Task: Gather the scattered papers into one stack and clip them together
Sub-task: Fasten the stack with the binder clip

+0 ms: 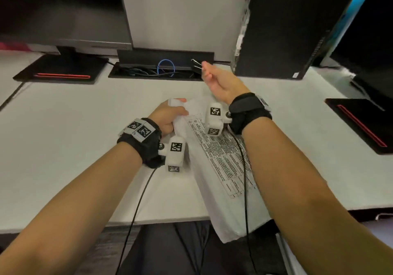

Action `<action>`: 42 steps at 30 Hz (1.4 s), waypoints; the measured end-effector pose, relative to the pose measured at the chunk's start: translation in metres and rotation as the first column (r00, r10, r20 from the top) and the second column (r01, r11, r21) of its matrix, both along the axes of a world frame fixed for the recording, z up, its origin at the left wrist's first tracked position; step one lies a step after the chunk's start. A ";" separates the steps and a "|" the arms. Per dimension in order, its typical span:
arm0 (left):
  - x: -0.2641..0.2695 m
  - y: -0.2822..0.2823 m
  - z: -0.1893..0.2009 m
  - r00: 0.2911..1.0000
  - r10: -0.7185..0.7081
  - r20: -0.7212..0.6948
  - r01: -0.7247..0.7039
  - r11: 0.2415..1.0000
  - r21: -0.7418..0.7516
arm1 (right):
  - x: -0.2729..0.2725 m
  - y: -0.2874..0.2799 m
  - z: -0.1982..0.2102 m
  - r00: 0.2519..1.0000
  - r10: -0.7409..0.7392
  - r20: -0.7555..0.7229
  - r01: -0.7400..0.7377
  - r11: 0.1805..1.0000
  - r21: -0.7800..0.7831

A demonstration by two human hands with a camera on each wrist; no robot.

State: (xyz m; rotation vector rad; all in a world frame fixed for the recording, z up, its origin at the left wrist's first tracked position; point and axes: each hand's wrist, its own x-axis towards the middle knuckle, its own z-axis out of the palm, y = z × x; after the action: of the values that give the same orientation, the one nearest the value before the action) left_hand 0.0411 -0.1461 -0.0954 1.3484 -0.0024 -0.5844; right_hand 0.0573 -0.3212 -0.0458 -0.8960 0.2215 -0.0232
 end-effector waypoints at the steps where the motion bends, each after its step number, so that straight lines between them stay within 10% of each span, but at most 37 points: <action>1: 0.002 0.000 -0.001 1.000 -0.013 -0.009 0.013 1.000 -0.010 | 0.002 0.003 -0.019 0.999 0.018 -0.033 -0.016 0.999 0.050; 11: 0.016 0.003 0.002 0.991 -0.030 0.127 0.036 0.999 -0.041 | 0.002 0.000 -0.047 0.999 0.041 -0.031 -0.036 0.989 0.143; 18: 0.009 0.000 0.005 0.930 0.006 0.368 -0.043 0.995 0.093 | -0.012 0.017 -0.031 0.987 0.155 0.044 -0.139 0.956 -0.258; 22: 0.004 -0.002 0.010 0.836 -0.061 0.545 -0.057 0.979 0.197 | -0.010 0.030 -0.021 1.000 0.002 0.015 0.009 0.762 -0.647; 28: 0.003 -0.004 0.009 0.745 -0.176 0.643 -0.069 0.939 0.337 | -0.011 0.036 -0.016 0.967 -0.253 0.029 0.178 0.588 -0.789; 36: 0.001 -0.005 0.010 0.807 -0.113 0.580 -0.076 0.954 0.291 | -0.008 0.031 -0.022 0.948 -0.303 0.097 0.272 0.612 -0.743; 39: 0.005 0.003 0.007 0.978 0.060 0.199 -0.079 0.993 0.091 | -0.007 0.007 -0.033 0.934 -0.346 -0.087 0.279 0.860 -0.427; 42: 0.006 0.009 0.005 1.000 -0.026 -0.003 0.026 0.998 0.048 | -0.009 -0.020 -0.039 0.912 -0.386 -0.139 0.385 0.922 -0.035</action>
State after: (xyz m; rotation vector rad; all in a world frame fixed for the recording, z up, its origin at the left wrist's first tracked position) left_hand 0.0470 -0.1367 -0.0904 1.3963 -0.0043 -0.6114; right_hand 0.0482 -0.3409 -0.0845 -0.8501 0.5324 -0.3289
